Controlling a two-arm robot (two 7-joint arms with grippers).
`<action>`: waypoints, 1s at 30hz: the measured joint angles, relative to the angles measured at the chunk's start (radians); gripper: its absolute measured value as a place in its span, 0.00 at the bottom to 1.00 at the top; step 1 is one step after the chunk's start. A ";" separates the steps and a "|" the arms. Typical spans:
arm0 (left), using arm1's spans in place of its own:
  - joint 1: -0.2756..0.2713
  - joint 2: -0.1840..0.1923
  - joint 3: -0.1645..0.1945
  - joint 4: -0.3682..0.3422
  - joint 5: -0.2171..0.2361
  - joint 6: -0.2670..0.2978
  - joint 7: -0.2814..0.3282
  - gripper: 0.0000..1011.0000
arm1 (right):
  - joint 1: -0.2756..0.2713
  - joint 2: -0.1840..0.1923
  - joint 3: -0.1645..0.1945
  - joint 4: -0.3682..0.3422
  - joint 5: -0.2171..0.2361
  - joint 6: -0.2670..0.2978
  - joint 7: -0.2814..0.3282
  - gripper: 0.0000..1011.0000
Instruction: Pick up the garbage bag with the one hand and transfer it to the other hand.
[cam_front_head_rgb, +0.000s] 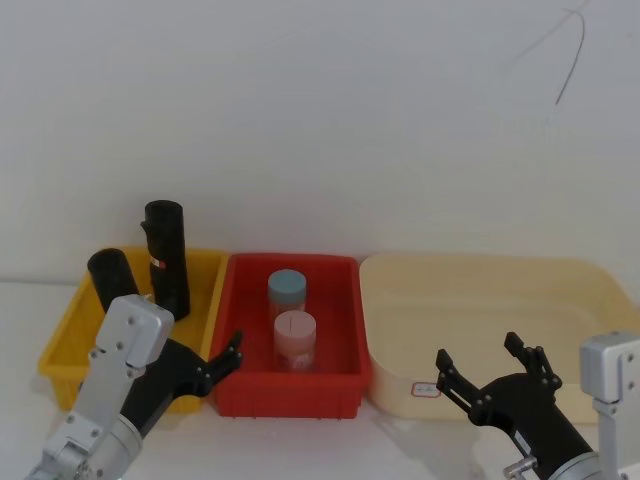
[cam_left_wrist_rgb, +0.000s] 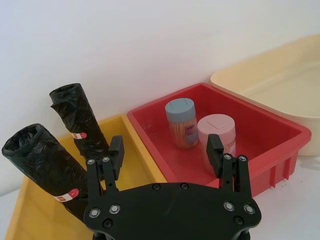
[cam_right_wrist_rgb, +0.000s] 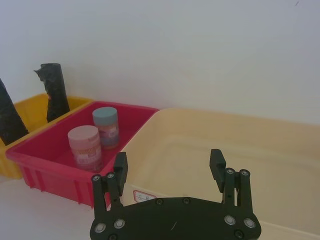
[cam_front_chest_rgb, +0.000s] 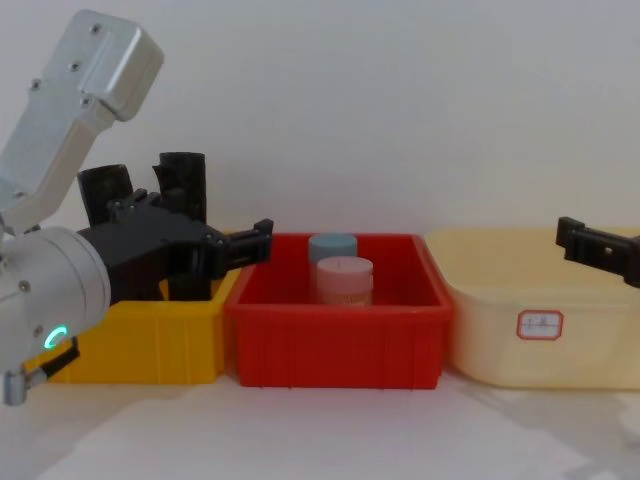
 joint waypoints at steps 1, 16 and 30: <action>0.000 0.000 0.000 0.000 0.000 0.000 0.000 0.99 | 0.000 0.000 0.000 0.000 0.000 0.000 0.000 0.99; 0.000 0.000 0.000 0.000 0.000 0.000 0.000 0.99 | 0.000 0.000 0.000 0.000 0.000 0.000 0.000 0.99; 0.000 0.000 0.000 0.000 0.000 0.000 0.000 0.99 | 0.000 0.000 0.000 0.000 0.000 0.000 0.000 0.99</action>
